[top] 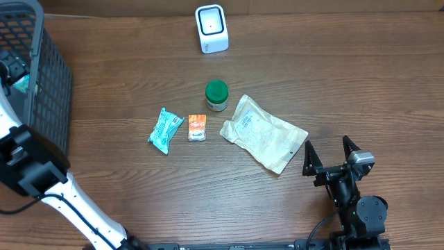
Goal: Scan the item barcode
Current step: 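Lower and grasp the Kleenex tissue pack with the left gripper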
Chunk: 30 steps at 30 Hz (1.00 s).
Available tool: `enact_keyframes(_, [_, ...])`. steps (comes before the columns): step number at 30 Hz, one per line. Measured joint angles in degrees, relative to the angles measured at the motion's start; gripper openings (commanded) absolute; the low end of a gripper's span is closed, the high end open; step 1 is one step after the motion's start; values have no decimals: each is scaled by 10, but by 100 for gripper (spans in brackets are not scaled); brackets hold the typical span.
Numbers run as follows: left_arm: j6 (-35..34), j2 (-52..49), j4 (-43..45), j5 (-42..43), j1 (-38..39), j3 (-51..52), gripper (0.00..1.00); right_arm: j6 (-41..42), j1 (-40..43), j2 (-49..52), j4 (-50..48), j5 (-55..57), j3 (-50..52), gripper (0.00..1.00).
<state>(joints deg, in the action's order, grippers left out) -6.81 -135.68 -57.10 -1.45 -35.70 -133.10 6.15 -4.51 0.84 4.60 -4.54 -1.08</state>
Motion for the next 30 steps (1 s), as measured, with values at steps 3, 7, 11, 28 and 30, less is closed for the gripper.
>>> enact_keyframes(3, [8, -27, 22, 3, 1, 0, 79, 0, 0, 0, 0, 0, 0, 100])
enact_keyframes(7, [12, -59, 43, 4, 1, 0, 81, 0, 0, 0, 0, 0, 0, 100])
enact_keyframes(11, [12, -81, 56, 4, 1, 0, 79, 0, 0, 0, 0, 0, 0, 100])
enact_keyframes(28, [14, -109, 54, 3, -1, 0, 5, 0, 0, 0, 1, 0, 0, 100])
enact_keyframes(30, [15, -109, 56, 3, -1, -2, 4, 0, 0, 0, 0, 0, 0, 100])
